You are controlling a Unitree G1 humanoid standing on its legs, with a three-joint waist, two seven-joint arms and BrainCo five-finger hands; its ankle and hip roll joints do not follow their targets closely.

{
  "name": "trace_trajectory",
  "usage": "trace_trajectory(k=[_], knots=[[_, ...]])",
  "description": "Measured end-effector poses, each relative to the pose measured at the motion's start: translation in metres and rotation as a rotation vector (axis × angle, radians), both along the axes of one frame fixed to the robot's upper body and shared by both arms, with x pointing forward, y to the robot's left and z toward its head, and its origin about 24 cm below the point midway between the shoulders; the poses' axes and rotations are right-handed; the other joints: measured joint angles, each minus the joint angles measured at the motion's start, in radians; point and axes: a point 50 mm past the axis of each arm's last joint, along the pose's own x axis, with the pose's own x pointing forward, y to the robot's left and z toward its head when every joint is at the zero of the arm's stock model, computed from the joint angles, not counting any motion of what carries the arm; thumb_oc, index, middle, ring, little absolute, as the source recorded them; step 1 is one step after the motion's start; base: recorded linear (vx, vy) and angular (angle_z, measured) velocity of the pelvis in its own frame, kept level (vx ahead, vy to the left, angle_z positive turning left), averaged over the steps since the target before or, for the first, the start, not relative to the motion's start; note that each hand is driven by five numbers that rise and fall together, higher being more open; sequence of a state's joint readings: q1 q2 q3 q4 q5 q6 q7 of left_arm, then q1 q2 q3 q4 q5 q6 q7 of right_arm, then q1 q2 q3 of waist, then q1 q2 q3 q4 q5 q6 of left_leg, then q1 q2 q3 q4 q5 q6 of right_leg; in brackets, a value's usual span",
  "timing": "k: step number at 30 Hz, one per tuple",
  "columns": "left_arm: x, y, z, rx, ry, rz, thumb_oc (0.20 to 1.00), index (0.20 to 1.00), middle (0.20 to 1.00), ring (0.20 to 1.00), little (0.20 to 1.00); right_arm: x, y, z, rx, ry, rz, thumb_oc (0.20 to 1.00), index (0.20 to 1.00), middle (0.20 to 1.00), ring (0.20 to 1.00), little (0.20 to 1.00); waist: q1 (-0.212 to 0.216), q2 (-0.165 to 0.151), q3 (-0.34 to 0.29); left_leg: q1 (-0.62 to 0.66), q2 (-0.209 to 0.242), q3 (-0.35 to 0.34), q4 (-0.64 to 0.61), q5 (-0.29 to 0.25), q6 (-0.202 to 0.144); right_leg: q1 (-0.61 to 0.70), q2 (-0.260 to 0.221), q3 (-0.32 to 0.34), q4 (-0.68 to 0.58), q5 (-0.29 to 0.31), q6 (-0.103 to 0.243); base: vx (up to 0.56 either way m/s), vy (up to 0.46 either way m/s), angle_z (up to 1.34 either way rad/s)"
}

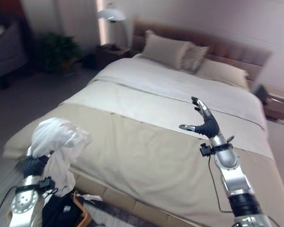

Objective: Pick up clothes into the bucket

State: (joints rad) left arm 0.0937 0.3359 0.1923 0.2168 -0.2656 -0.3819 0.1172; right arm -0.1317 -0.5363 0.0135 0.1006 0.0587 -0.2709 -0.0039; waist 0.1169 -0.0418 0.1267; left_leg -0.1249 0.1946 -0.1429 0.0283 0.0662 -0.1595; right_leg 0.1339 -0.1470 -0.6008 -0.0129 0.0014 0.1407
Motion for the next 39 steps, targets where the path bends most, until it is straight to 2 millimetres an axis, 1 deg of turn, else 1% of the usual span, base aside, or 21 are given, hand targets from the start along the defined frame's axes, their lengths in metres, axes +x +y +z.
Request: trace_trajectory(k=[1,2,3,4,5,6,7,8,11,12,15,17,18,19,20,22,24,29,32,36,39], knots=[[0.0,-0.001,-0.001,0.006,0.001,0.029,0.2,0.2,0.2,0.2,0.2,0.0,0.003,0.0,-0.012,-0.005,0.001,1.0,1.0,1.0,1.0,1.0,0.007,0.025,0.033,-0.02,0.03,0.068,-0.011,-0.003,0.003,-0.016,-0.002,-0.041,0.029,-0.018,-0.025,-0.08,0.028,0.75],[-0.001,-0.001,-0.002,0.008,0.003,0.043,0.2,0.2,0.2,0.2,0.2,-0.001,0.003,-0.001,-0.017,-0.002,0.001,1.0,1.0,1.0,1.0,1.0,0.01,0.027,0.045,-0.027,0.047,0.124,-0.011,-0.018,0.032,-0.028,-0.016,-0.05,0.051,-0.033,-0.032,-0.13,0.018,0.77],[-0.002,0.001,-0.001,0.015,0.002,0.078,0.2,0.2,0.2,0.2,0.2,-0.002,0.004,-0.005,-0.019,0.011,0.002,1.0,1.0,1.0,1.0,1.0,0.011,0.018,0.067,-0.033,0.051,0.223,0.018,-0.035,0.074,-0.039,-0.051,-0.063,0.096,-0.048,-0.048,-0.19,0.074,0.36],[-0.002,0.001,-0.002,0.015,0.002,0.087,0.2,0.2,0.2,0.2,0.2,-0.003,0.005,-0.007,-0.02,0.02,0.007,1.0,1.0,1.0,1.0,1.0,0.007,0.013,0.074,-0.037,0.055,0.27,0.045,-0.053,0.111,-0.041,-0.073,-0.071,0.127,-0.054,-0.05,-0.13,0.096,0.39],[-0.002,0.001,-0.001,0.03,0.003,0.092,0.2,0.2,0.2,0.2,0.2,-0.005,0.009,-0.013,-0.025,0.039,0.023,1.0,1.0,1.0,1.0,1.0,-0.014,0.011,0.078,-0.049,0.065,0.334,0.094,-0.061,0.141,-0.034,-0.096,-0.077,0.169,-0.08,-0.033,-0.02,0.111,0.26],[-0.002,0.001,-0.001,0.033,0.004,0.093,0.2,0.2,0.2,0.2,0.2,-0.005,0.013,-0.016,-0.021,0.049,0.035,1.0,1.0,1.0,1.0,1.0,-0.016,0.015,0.079,-0.053,0.062,0.331,0.099,-0.037,0.134,-0.029,-0.109,-0.077,0.192,-0.093,-0.023,0.05,0.132,0.25],[0.001,0.001,0.001,0.04,-0.004,0.091,0.2,0.2,0.2,0.2,0.2,-0.006,0.022,-0.021,-0.01,0.064,0.065,1.0,1.0,1.0,1.0,1.0,-0.021,-0.003,0.077,-0.059,0.043,0.325,0.107,-0.014,0.116,-0.037,-0.131,-0.063,0.23,-0.122,0.013,0.07,0.159,0.29],[0.007,-0.001,0.006,0.04,-0.028,0.088,0.2,0.2,0.2,0.2,0.2,-0.007,0.027,-0.023,-0.008,0.074,0.082,1.0,1.0,1.0,1.0,1.0,-0.032,-0.024,0.081,-0.061,0.026,0.321,0.103,-0.014,0.115,-0.04,-0.152,-0.065,0.242,-0.122,0.011,0.05,0.163,0.33],[0.015,-0.003,0.014,0.039,-0.063,0.094,0.2,0.2,0.2,0.2,0.2,-0.007,0.03,-0.024,-0.008,0.081,0.099,1.0,1.0,1.0,1.0,1.0,-0.032,-0.04,0.083,-0.091,-0.007,0.303,0.145,-0.001,0.104,-0.04,-0.185,-0.069,0.273,-0.121,0.011,-0.01,0.155,0.38],[0.016,-0.001,0.017,0.045,-0.076,0.112,0.2,0.2,0.2,0.2,0.2,-0.006,0.034,-0.024,0.007,0.077,0.11,1.0,1.0,1.0,1.0,1.0,-0.025,-0.049,0.088,-0.115,-0.025,0.292,0.187,-0.009,0.094,-0.054,-0.212,-0.063,0.307,-0.127,0.01,0.0,0.114,0.25],[0.017,0.004,0.023,0.06,-0.09,0.145,0.2,0.2,0.2,0.2,0.2,-0.003,0.047,-0.024,0.025,0.08,0.161,1.0,1.0,1.0,1.0,1.0,-0.011,-0.056,0.145,-0.165,-0.027,0.269,0.293,-0.038,0.083,-0.07,-0.24,-0.053,0.381,-0.162,-0.003,-0.02,0.026,0.2],[0.018,0.004,0.023,0.057,-0.092,0.159,0.2,0.2,0.2,0.2,0.2,-0.004,0.049,-0.025,0.026,0.089,0.172,1.0,1.0,1.0,1.0,1.0,0.008,-0.057,0.171,-0.193,-0.033,0.243,0.323,-0.045,0.086,-0.076,-0.236,-0.035,0.416,-0.17,-0.003,-0.11,0.005,0.52],[0.026,0.001,0.028,0.057,-0.113,0.15,0.2,0.2,0.2,0.2,0.2,-0.006,0.046,-0.025,0.026,0.092,0.168,1.0,1.0,1.0,1.0,1.0,-0.026,-0.047,0.189,-0.239,-0.046,0.185,0.351,-0.048,0.088,-0.098,-0.221,0.049,0.453,-0.191,-0.014,-0.09,0.036,1.07],[0.03,0.001,0.032,0.066,-0.124,0.148,0.2,0.2,0.2,0.2,0.2,-0.007,0.045,-0.027,0.023,0.1,0.168,1.0,1.0,1.0,1.0,1.0,-0.03,-0.059,0.19,-0.264,-0.056,0.163,0.351,-0.061,0.08,-0.106,-0.228,0.082,0.454,-0.219,-0.009,-0.1,0.016,0.91],[0.034,0.005,0.041,0.095,-0.149,0.158,0.2,0.2,0.2,0.2,0.2,-0.004,0.048,-0.025,0.023,0.096,0.183,1.0,1.0,1.0,1.0,1.0,-0.012,-0.094,0.205,-0.288,-0.059,0.178,0.359,-0.064,0.078,-0.141,-0.227,0.118,0.449,-0.269,0.013,-0.16,-0.013,0.18],[0.034,0.014,0.049,0.121,-0.174,0.214,0.2,0.2,0.2,0.2,0.2,0.007,0.06,-0.016,0.039,0.066,0.22,1.0,1.0,1.0,1.0,1.0,0.006,-0.083,0.233,-0.369,-0.019,0.171,0.383,-0.042,0.064,-0.244,-0.196,0.144,0.504,-0.278,0.027,-0.19,-0.004,-0.35],[0.04,0.013,0.056,0.125,-0.206,0.238,0.2,0.2,0.2,0.2,0.2,0.013,0.07,-0.016,0.037,0.066,0.242,1.0,1.0,1.0,1.0,1.0,0.01,-0.088,0.266,-0.413,-0.007,0.156,0.355,0.003,0.062,-0.303,-0.186,0.143,0.538,-0.282,0.026,-0.13,0.006,-0.03],[0.067,0.006,0.085,0.092,-0.315,0.292,0.2,0.2,0.2,0.2,0.2,0.023,0.076,-0.027,0.015,0.101,0.213,1.0,1.0,1.0,1.0,1.0,0.007,-0.107,0.338,-0.532,-0.012,0.101,0.298,0.052,0.064,-0.428,-0.184,0.093,0.616,-0.309,0.013,-0.08,-0.003,0.3],[0.076,0.01,0.098,0.103,-0.338,0.328,0.2,0.2,0.2,0.2,0.2,0.034,0.089,-0.04,-0.029,0.146,0.208,1.0,1.0,1.0,1.0,1.0,0.003,-0.139,0.365,-0.592,-0.018,0.081,0.292,0.066,0.069,-0.489,-0.192,0.083,0.646,-0.321,0.007,-0.07,0.046,0.17],[0.082,0.018,0.103,0.132,-0.325,0.366,0.2,0.2,0.2,0.2,0.2,0.04,0.105,-0.043,-0.019,0.148,0.207,1.0,1.0,1.0,1.0,1.0,0.006,-0.151,0.376,-0.648,-0.024,0.077,0.314,0.087,0.072,-0.536,-0.194,0.086,0.656,-0.321,0.007,-0.03,0.018,0.0],[0.089,0.022,0.112,0.138,-0.331,0.398,0.2,0.2,0.2,0.2,0.2,0.046,0.108,-0.05,-0.027,0.172,0.168,1.0,1.0,1.0,1.0,1.0,-0.022,-0.152,0.375,-0.711,-0.033,0.055,0.351,0.092,0.07,-0.567,-0.201,0.069,0.662,-0.32,0.007,-0.03,0.033,0.15]])
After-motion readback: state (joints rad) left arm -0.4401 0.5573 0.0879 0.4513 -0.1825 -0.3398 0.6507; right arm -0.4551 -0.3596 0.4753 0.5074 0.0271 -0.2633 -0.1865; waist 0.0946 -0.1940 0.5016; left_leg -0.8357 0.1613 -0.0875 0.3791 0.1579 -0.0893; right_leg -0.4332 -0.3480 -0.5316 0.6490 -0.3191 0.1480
